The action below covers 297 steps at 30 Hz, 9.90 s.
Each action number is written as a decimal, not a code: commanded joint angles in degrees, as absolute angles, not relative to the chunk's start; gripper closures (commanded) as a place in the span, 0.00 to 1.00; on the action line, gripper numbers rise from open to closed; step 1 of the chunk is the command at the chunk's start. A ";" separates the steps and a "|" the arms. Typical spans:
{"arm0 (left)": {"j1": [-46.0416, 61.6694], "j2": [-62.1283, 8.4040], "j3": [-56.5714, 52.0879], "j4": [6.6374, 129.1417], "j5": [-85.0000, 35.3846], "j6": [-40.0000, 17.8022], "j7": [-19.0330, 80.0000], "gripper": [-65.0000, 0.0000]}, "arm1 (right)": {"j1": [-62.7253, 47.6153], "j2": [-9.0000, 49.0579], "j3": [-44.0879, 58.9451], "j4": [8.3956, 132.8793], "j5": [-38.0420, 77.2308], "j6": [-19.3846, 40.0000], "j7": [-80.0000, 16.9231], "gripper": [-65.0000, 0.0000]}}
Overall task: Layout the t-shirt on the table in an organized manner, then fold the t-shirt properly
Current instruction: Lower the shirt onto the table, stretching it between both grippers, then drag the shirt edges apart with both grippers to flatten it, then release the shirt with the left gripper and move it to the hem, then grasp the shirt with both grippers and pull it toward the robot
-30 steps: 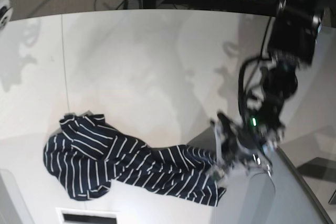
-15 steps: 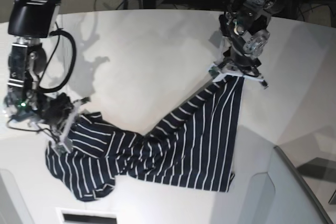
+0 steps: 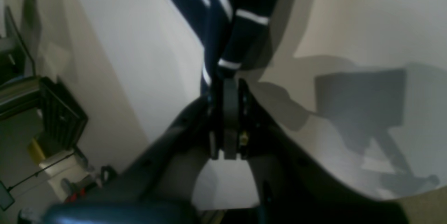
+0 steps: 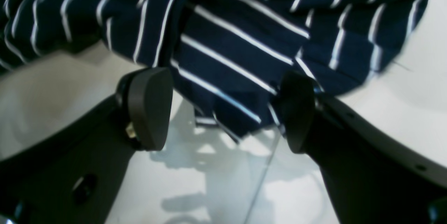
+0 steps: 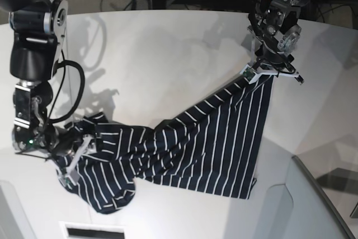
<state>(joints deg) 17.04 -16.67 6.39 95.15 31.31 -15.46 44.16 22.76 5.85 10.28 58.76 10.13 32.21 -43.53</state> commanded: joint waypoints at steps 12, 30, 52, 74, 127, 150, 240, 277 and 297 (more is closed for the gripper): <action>16.48 -17.10 6.02 96.04 31.96 -14.99 43.91 1.00 | 26.15 6.37 10.33 42.24 10.77 32.48 -30.64 0.42; 16.40 -17.19 5.93 96.04 32.22 -14.99 44.00 1.00 | 8.13 6.37 10.59 83.03 11.03 32.48 -51.03 1.00; 16.40 -23.78 0.31 103.08 31.87 -16.75 44.26 1.00 | -18.86 3.91 16.40 107.47 10.77 32.57 -59.74 1.00; 23.78 -19.21 -7.08 104.57 32.57 -21.58 44.44 1.00 | -24.31 1.63 16.40 110.46 11.03 32.66 -65.98 0.64; 4.00 -14.46 -14.73 64.57 17.19 -15.87 30.81 1.00 | -4.00 6.64 34.95 76.62 10.77 26.59 -47.08 1.00; 8.40 -10.24 -14.29 93.93 17.19 -15.87 42.42 1.00 | -7.43 1.98 35.56 99.30 10.77 25.27 -59.56 0.99; -0.84 5.67 9.19 77.41 -1.36 -7.78 36.18 1.00 | 0.92 8.75 4.26 89.98 10.68 20.88 -61.76 1.00; -2.86 -11.12 13.41 65.36 -1.01 -7.52 34.33 1.00 | 1.45 2.24 -3.03 79.78 10.77 20.62 -55.69 1.00; -24.66 -8.13 12.35 46.11 -1.01 -7.52 30.20 1.00 | 13.58 1.89 -6.11 63.69 10.77 16.04 -50.42 1.00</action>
